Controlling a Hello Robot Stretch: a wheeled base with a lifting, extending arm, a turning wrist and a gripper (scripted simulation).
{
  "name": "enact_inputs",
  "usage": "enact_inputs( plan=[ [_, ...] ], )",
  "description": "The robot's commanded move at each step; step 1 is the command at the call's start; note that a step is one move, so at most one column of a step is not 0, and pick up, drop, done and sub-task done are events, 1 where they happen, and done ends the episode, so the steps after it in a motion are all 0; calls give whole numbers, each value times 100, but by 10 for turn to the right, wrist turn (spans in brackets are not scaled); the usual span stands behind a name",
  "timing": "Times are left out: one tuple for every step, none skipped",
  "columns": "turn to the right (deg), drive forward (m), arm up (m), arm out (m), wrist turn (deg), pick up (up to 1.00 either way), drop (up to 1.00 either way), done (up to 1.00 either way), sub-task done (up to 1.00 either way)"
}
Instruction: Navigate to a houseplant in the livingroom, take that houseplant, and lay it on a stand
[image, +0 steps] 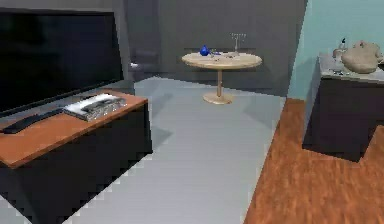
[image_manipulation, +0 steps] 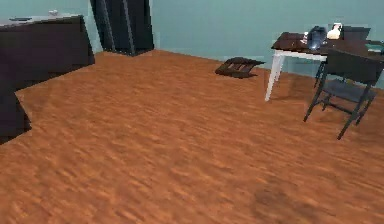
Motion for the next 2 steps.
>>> enact_inputs(
  plan=[
    [0,100,0,0,0,0,0,0,0],
    [0,100,0,0,0,0,0,0,0]
  ],
)
